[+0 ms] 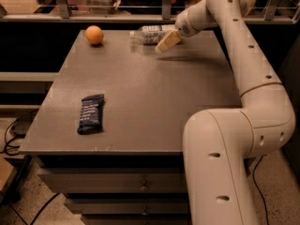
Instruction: Move blue plastic bottle near rxbar blueberry
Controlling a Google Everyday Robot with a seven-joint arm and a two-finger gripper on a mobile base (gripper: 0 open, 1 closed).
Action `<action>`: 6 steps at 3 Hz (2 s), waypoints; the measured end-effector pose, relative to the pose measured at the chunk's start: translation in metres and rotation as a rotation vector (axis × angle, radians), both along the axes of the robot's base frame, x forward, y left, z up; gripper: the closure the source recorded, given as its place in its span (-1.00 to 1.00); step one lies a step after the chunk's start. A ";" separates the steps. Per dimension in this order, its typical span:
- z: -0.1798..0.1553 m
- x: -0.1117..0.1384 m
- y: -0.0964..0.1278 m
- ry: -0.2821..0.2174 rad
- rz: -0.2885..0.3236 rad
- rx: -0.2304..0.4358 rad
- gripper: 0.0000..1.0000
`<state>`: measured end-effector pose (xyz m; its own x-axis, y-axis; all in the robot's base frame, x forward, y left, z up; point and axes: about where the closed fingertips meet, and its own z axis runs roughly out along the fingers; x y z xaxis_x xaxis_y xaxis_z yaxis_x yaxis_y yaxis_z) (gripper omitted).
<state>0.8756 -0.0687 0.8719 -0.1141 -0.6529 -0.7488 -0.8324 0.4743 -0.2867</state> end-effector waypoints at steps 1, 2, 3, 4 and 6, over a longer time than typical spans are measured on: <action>-0.003 -0.004 0.002 0.020 0.008 -0.025 -0.65; -0.012 -0.012 0.006 0.061 0.028 -0.057 -0.16; -0.011 -0.015 0.006 0.071 0.031 -0.068 0.46; -0.005 -0.015 0.006 0.071 0.031 -0.068 0.90; 0.004 -0.018 0.007 0.071 0.031 -0.069 1.00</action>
Offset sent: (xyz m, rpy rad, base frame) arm 0.0048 -0.0055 -0.0019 -0.0982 0.1078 0.0481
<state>0.8579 -0.0618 0.8756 -0.1440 -0.7064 -0.6930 -0.8658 0.4291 -0.2575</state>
